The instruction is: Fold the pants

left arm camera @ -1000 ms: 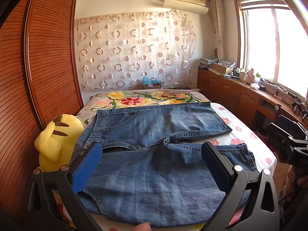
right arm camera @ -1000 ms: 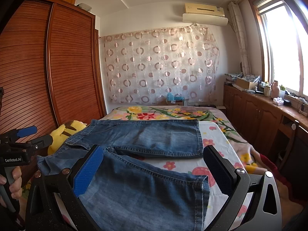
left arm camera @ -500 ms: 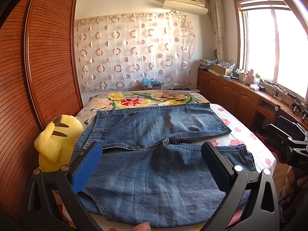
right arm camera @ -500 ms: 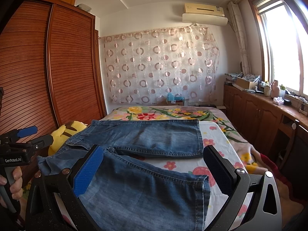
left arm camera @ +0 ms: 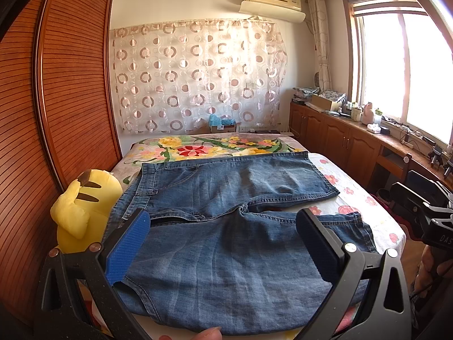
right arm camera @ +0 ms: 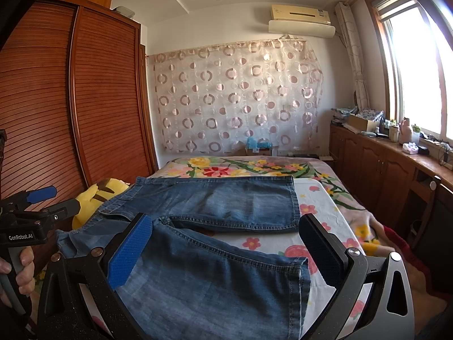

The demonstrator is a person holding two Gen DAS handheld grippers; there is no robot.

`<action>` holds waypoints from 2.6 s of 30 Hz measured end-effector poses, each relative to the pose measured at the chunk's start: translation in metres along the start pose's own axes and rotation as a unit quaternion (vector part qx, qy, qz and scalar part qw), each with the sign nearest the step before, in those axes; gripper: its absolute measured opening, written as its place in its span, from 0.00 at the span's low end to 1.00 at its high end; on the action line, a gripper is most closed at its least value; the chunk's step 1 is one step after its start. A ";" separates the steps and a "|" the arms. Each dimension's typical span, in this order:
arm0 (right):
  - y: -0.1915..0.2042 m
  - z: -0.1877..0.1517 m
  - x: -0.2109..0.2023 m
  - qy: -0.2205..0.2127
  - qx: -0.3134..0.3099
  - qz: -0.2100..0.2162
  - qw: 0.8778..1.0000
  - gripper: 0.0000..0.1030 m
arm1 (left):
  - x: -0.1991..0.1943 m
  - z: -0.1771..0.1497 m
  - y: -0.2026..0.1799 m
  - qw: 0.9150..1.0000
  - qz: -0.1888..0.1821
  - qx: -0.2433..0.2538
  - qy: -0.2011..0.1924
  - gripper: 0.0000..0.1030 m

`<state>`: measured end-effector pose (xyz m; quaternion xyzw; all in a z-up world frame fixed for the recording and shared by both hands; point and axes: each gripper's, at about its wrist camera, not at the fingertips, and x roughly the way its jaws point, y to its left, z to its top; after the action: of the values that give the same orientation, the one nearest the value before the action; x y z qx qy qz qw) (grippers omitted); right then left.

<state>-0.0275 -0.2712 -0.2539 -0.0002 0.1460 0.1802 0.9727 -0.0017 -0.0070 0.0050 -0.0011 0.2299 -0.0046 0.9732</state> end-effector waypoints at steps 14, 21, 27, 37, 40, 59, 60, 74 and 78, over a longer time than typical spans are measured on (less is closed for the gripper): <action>-0.003 -0.001 -0.001 -0.001 0.002 0.003 1.000 1.00 | 0.000 0.001 0.000 1.000 0.000 0.000 -0.001 1.00; -0.003 -0.001 -0.001 -0.001 0.002 0.003 1.000 1.00 | -0.001 0.000 0.000 1.000 0.000 0.000 -0.001 1.00; -0.003 -0.001 -0.001 0.000 0.002 0.003 1.000 1.00 | -0.001 0.000 0.000 1.000 0.000 0.000 -0.002 1.00; -0.002 -0.001 -0.002 -0.001 0.002 0.004 1.000 1.00 | -0.001 0.000 -0.001 1.000 -0.001 0.000 -0.002 1.00; -0.002 -0.001 -0.001 0.001 0.002 0.005 1.000 1.00 | -0.002 0.002 -0.003 1.000 -0.003 0.001 0.002 1.00; -0.017 -0.014 0.037 0.083 -0.016 0.034 0.996 1.00 | 0.038 -0.035 0.043 0.997 0.012 -0.023 0.068 1.00; -0.017 -0.014 0.038 0.084 -0.017 0.035 0.996 1.00 | 0.038 -0.037 0.045 0.997 0.011 -0.024 0.070 1.00; -0.023 -0.017 0.074 0.156 -0.055 0.063 0.984 1.00 | 0.049 -0.069 0.094 0.993 0.022 -0.052 0.101 1.00; -0.029 -0.018 0.081 0.180 -0.058 0.064 0.980 1.00 | 0.048 -0.076 0.110 0.992 0.025 -0.063 0.105 1.00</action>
<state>0.0503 -0.2710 -0.2961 -0.0801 0.3080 0.2469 0.9153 0.0077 0.1021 -0.0848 -0.0561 0.3309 0.0341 0.9414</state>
